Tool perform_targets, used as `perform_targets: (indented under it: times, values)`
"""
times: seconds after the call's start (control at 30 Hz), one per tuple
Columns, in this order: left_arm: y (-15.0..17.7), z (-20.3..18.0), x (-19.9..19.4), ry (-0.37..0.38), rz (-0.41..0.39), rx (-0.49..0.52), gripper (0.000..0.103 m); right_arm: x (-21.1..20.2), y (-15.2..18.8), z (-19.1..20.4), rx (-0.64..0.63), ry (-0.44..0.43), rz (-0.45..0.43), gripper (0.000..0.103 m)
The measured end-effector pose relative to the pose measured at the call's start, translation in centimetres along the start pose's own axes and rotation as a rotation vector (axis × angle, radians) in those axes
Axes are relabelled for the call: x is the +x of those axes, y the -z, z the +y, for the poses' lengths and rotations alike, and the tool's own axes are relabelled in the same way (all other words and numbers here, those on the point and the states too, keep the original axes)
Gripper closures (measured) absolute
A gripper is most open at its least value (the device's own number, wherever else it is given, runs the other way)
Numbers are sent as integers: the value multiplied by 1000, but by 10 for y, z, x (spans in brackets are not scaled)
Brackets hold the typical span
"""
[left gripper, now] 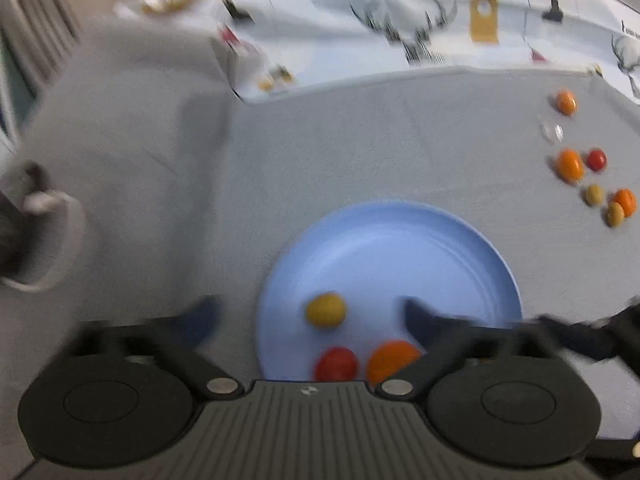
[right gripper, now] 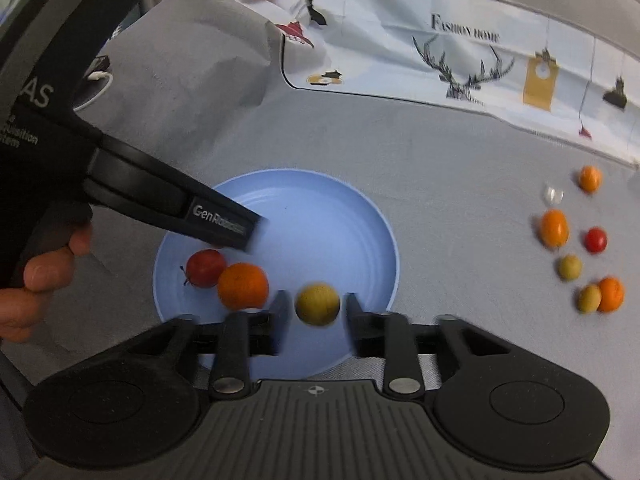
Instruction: Organize fruits
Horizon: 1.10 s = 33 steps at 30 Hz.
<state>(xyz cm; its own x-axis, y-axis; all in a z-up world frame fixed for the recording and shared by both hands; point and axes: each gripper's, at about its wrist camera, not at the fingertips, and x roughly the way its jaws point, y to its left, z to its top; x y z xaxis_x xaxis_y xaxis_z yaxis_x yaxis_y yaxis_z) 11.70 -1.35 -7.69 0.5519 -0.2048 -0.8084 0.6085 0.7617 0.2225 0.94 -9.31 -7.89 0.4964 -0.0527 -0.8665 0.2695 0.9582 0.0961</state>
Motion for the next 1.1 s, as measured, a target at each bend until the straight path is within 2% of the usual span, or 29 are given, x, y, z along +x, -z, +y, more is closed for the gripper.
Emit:
perform_targets:
  times: [0.07, 0.17, 0.27, 0.4, 0.47, 0.63, 1.1]
  values:
    - [7, 4, -20, -2, -47, 24, 0, -15, 3, 3, 0, 14, -16, 20]
    - [27, 12, -50, -11, -59, 17, 0, -44, 15, 8, 9, 12, -24, 16]
    - [53, 20, -81, 16, -35, -22, 0, -72, 31, 15, 36, 28, -25, 12]
    - [91, 26, -120, 38, -14, -116, 0, -106, 50, 25, 65, 38, -41, 5]
    - [103, 24, -136, 45, -25, -123, 0, -119, 56, 30, 61, 46, -55, 5]
    - [116, 25, -164, 5, -82, -126, 0, -149, 66, 36, 56, 71, -125, 3]
    - [128, 12, -214, 20, -189, -99, 0, -204, 85, 40, 55, 104, -260, 1]
